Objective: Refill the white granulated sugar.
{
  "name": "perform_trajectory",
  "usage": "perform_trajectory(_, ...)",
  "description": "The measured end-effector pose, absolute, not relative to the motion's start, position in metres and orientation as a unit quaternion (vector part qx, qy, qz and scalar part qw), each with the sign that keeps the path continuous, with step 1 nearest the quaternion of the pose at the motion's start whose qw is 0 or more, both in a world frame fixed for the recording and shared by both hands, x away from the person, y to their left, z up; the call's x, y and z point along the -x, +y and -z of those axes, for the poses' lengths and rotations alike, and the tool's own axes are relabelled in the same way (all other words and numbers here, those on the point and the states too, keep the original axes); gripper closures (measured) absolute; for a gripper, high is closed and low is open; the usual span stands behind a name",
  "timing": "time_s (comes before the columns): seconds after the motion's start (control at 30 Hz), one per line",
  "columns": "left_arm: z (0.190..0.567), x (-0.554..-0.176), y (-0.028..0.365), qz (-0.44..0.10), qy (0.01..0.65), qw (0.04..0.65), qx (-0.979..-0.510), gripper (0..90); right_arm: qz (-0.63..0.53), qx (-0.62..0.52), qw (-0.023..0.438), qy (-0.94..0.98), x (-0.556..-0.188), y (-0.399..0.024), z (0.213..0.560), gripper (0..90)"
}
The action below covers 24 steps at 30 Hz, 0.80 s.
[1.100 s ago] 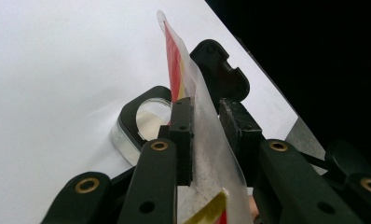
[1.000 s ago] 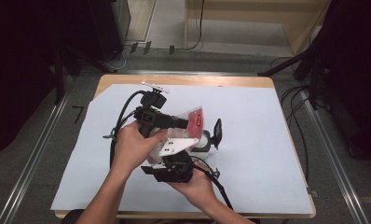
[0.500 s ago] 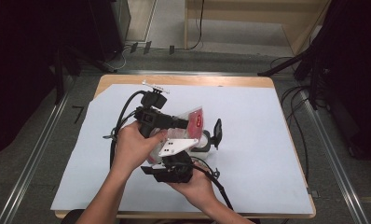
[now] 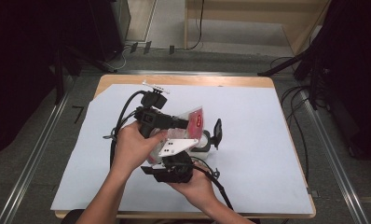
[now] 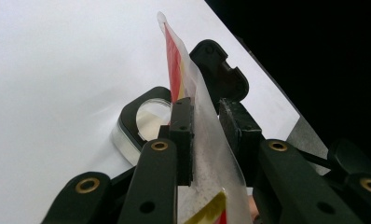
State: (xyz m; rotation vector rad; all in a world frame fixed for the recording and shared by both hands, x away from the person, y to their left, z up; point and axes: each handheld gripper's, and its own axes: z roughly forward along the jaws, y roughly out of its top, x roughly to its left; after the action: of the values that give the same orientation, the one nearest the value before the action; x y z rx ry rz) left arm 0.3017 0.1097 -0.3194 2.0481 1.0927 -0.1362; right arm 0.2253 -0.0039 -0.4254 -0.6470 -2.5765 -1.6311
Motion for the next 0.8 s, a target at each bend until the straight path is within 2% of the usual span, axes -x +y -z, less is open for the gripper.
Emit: perform_trajectory(0.8,0.3199,-0.3015,0.108,0.047,0.429,0.397,-0.81,76.1,0.523,0.208,0.011,-0.826,-0.2267,-0.0045,0.4262,66.3)
